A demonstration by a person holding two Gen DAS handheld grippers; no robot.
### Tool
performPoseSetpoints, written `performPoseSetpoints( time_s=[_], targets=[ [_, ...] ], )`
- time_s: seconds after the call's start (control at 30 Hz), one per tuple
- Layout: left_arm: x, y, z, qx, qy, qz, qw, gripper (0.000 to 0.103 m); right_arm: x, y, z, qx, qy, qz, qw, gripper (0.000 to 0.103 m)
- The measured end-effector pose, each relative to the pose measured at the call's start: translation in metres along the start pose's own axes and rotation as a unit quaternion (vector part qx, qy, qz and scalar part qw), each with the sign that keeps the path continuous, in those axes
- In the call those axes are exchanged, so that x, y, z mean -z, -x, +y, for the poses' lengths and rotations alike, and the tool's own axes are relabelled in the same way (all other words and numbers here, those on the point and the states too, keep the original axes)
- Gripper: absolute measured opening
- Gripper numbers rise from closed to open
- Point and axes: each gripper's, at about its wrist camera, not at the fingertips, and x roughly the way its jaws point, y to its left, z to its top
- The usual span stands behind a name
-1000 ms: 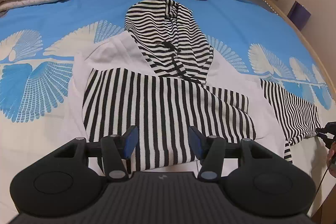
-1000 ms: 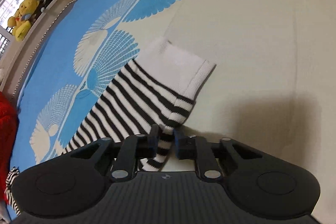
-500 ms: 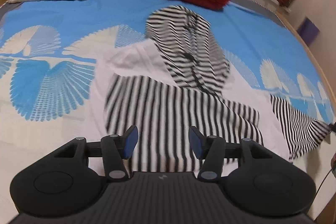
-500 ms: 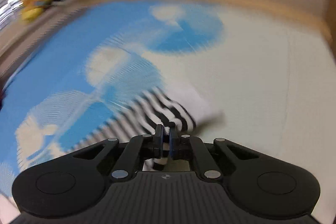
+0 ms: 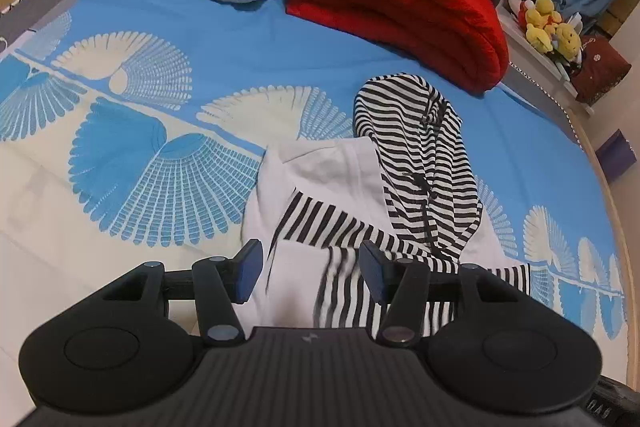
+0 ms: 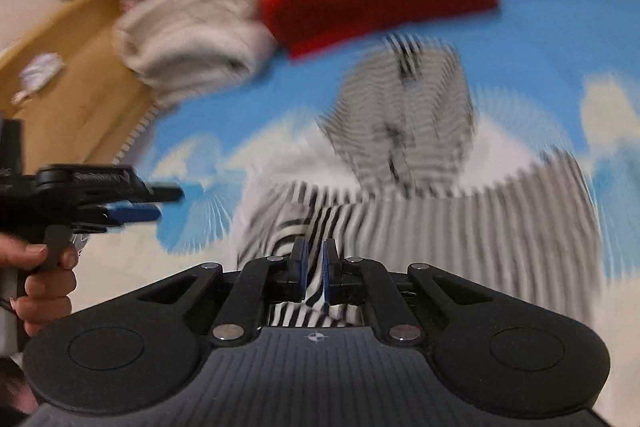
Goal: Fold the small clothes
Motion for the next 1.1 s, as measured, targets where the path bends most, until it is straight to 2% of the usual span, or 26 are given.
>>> performPoseSetpoints(
  time_s=[0.03, 0.1, 0.2, 0.23, 0.27, 0.3, 0.37, 0.43, 0.5, 0.6, 0.7, 0.73, 0.77, 0.8, 0.83, 0.93, 1.1],
  targets=[
    [0.001, -0.002, 0.0, 0.004, 0.003, 0.005, 1.0, 0.058, -0.003, 0.004, -0.001, 0.028, -0.021, 0.012, 0.999, 0.01],
    [0.004, -0.008, 0.0, 0.012, 0.01, 0.016, 0.9997, 0.058, -0.01, 0.02, -0.005, 0.079, -0.054, 0.008, 0.995, 0.011],
    [0.01, -0.02, 0.001, 0.015, 0.019, 0.032, 0.9992, 0.056, -0.01, 0.047, -0.013, 0.08, -0.092, -0.038, 0.992, 0.024],
    [0.013, -0.025, 0.003, 0.013, 0.022, 0.038, 0.999, 0.052, -0.004, 0.052, -0.015, 0.078, -0.098, -0.054, 0.991, 0.03],
    [0.015, -0.03, 0.005, 0.012, 0.026, 0.044, 0.9986, 0.048, 0.002, 0.054, -0.021, 0.081, -0.1, -0.065, 0.99, 0.031],
    [0.017, -0.037, 0.009, 0.012, 0.031, 0.052, 0.9981, 0.041, 0.007, 0.051, -0.029, 0.095, -0.1, -0.063, 0.988, 0.031],
    [0.022, -0.05, 0.013, 0.009, 0.037, 0.066, 0.9971, 0.039, 0.009, 0.036, -0.045, 0.13, -0.121, -0.024, 0.984, 0.033],
    [0.026, -0.062, 0.017, 0.002, 0.04, 0.076, 0.9963, 0.039, 0.004, 0.027, -0.061, 0.107, -0.163, -0.003, 0.981, 0.033],
    [0.03, -0.076, 0.022, -0.007, 0.048, 0.09, 0.9948, 0.039, -0.002, 0.022, -0.068, 0.091, -0.17, 0.002, 0.981, 0.033],
    [0.039, -0.095, 0.028, -0.021, 0.055, 0.111, 0.9921, 0.039, -0.006, 0.022, -0.073, 0.121, -0.159, 0.002, 0.98, 0.033],
    [0.051, -0.11, 0.03, -0.038, 0.045, 0.127, 0.9901, 0.039, -0.005, 0.02, -0.076, 0.108, -0.173, 0.012, 0.979, 0.033],
    [0.053, -0.113, 0.03, -0.042, 0.039, 0.128, 0.9901, 0.035, -0.005, 0.021, -0.078, 0.104, -0.174, 0.014, 0.979, 0.033],
    [0.054, -0.113, 0.029, -0.047, 0.033, 0.123, 0.9907, 0.027, -0.004, 0.02, -0.078, 0.101, -0.172, 0.017, 0.98, 0.033],
    [0.054, -0.109, 0.028, -0.053, 0.027, 0.115, 0.9915, 0.014, -0.004, 0.017, -0.079, 0.101, -0.168, 0.019, 0.98, 0.033],
    [0.052, -0.103, 0.026, -0.056, 0.02, 0.106, 0.9926, 0.009, -0.004, 0.012, -0.082, 0.103, -0.167, 0.021, 0.98, 0.033],
    [0.046, -0.077, 0.017, -0.05, 0.009, 0.078, 0.9957, 0.0, 0.0, 0.008, -0.086, 0.106, -0.171, 0.027, 0.979, 0.033],
    [0.046, -0.03, 0.006, -0.038, 0.013, 0.045, 0.9982, 0.0, 0.009, -0.002, -0.097, 0.111, -0.198, 0.043, 0.973, 0.033]
  ],
)
